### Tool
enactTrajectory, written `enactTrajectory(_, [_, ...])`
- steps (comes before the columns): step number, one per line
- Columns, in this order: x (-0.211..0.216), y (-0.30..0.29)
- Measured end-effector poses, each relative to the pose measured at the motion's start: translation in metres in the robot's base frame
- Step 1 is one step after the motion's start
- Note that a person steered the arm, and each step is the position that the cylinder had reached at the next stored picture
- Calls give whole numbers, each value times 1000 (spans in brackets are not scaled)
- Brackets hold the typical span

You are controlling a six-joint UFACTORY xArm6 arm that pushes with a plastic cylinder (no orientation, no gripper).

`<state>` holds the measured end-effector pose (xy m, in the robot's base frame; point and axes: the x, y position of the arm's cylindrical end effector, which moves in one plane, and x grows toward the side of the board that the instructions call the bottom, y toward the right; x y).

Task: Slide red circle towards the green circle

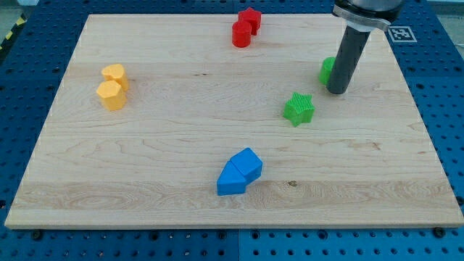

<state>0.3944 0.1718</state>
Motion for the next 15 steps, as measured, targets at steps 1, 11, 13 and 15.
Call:
enactTrajectory(1, [-13, -1])
enactTrajectory(11, [-129, -205])
enactTrajectory(13, [-129, -167])
enactTrajectory(15, [-129, -125])
